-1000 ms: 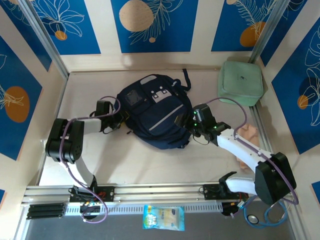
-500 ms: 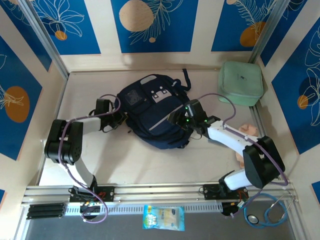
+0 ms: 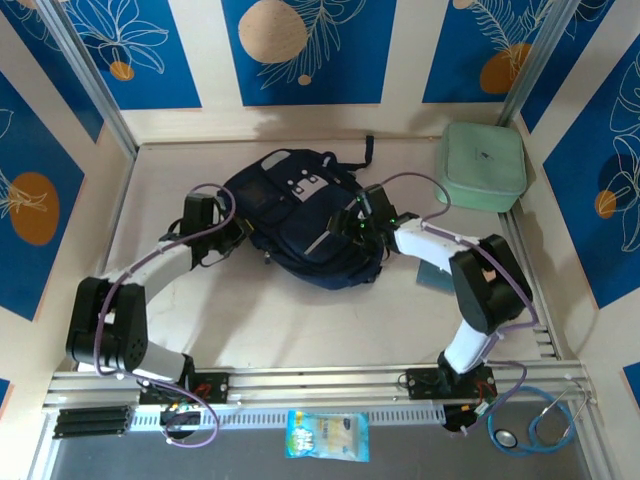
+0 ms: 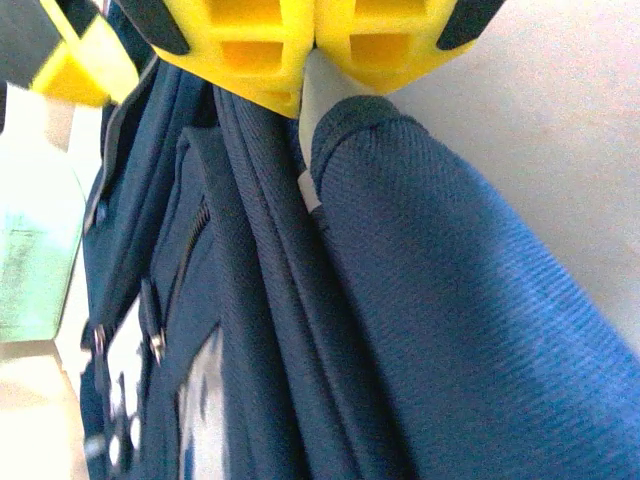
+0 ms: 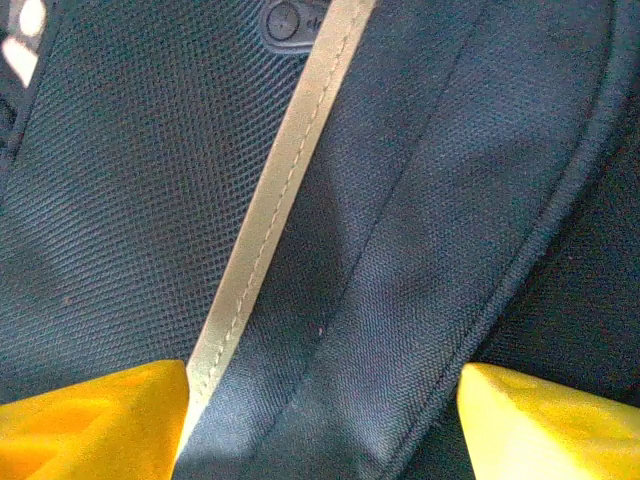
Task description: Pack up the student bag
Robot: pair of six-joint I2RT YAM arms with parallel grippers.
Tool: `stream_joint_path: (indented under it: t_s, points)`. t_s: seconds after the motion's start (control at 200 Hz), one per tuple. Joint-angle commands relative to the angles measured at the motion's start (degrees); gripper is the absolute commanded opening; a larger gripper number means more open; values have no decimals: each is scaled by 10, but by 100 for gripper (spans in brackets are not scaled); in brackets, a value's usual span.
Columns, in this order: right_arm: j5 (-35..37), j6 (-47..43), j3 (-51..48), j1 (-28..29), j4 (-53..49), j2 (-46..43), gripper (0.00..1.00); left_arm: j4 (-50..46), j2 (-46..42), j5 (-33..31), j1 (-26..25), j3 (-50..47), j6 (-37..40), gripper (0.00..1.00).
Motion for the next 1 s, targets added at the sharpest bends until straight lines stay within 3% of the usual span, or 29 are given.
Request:
stream_joint_path:
  t_s: [0.0, 0.23, 0.5, 0.755, 0.995]
  points:
    - [-16, -61, 60, -13, 17, 52, 70, 2, -38, 6, -41, -3, -19, 0]
    - [-7, -123, 120, -24, -5, 98, 70, 11, -34, -27, -97, 8, -46, 0]
    - [94, -144, 88, -14, -115, -73, 76, 32, -20, -52, -132, 7, -79, 0]
    - [146, -71, 18, 126, -195, -159, 71, 47, -10, -89, -154, 8, -94, 0]
    - [189, -37, -24, 270, -136, -133, 62, 48, -1, -98, -163, 15, -93, 0]
